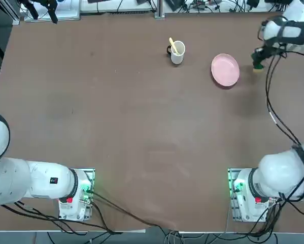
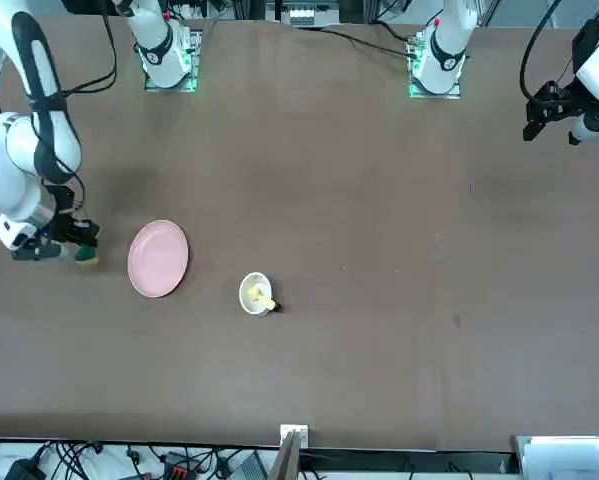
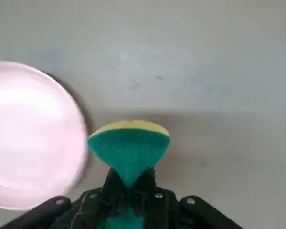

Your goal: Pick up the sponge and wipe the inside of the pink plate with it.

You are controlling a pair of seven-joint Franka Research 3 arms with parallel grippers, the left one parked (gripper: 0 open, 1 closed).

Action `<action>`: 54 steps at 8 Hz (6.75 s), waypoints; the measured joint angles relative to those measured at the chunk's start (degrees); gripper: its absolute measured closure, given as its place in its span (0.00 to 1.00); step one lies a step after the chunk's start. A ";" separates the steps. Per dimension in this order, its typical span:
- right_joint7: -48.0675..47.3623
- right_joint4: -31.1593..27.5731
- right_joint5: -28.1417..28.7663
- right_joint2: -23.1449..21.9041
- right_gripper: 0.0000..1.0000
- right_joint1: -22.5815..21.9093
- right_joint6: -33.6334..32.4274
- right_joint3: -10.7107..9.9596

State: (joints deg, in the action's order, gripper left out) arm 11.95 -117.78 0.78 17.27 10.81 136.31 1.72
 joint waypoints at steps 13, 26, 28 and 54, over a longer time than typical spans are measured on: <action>-18.62 2.02 0.10 10.41 0.91 -11.75 -0.90 -0.21; -30.69 9.84 0.03 15.40 0.91 -20.25 2.10 -0.35; -32.53 9.82 -0.08 15.22 0.91 -20.74 0.56 -0.76; -26.33 9.74 1.89 15.68 0.91 -16.66 3.68 -2.14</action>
State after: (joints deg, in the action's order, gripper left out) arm -14.38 -108.04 2.67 32.95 -5.84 139.99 -0.42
